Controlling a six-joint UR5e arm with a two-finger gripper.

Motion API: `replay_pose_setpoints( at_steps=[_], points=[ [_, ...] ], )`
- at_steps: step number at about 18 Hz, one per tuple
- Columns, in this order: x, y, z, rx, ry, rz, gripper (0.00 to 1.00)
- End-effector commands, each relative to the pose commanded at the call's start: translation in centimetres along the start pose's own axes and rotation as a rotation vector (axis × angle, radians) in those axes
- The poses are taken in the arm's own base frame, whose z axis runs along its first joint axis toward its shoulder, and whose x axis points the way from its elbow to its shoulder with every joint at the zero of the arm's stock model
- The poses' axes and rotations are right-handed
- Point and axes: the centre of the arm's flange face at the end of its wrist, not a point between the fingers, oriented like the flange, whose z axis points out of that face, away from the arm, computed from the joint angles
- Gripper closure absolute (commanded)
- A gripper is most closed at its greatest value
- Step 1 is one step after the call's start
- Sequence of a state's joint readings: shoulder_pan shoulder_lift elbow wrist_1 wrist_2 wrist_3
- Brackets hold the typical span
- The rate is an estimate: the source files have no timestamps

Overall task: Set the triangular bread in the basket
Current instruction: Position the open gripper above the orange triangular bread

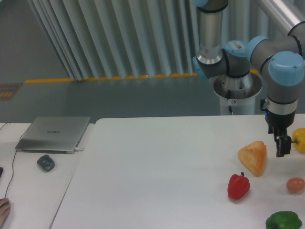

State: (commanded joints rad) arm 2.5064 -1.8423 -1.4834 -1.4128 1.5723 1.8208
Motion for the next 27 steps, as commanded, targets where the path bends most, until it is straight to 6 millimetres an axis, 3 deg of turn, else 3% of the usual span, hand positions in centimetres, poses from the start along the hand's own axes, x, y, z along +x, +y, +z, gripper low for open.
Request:
replay_pose_setpoints(
  at_steps=[9, 14, 18, 20, 27],
  points=[
    [0.5, 0.5, 0.0, 0.006, -0.002, 0.038, 0.00],
    [1.3, 1.1, -0.1, 0.012, -0.012, -0.046, 0.00],
    [1.9, 0.4, 0.8, 0.015, 0.002, -0.132, 0.00],
    [2.0, -0.9, 1.4, 0.018, 0.013, -0.166, 0.00],
    [2.7, -1.4, 4.5, 0.031, 0.001, -0.227, 0.00]
  ],
)
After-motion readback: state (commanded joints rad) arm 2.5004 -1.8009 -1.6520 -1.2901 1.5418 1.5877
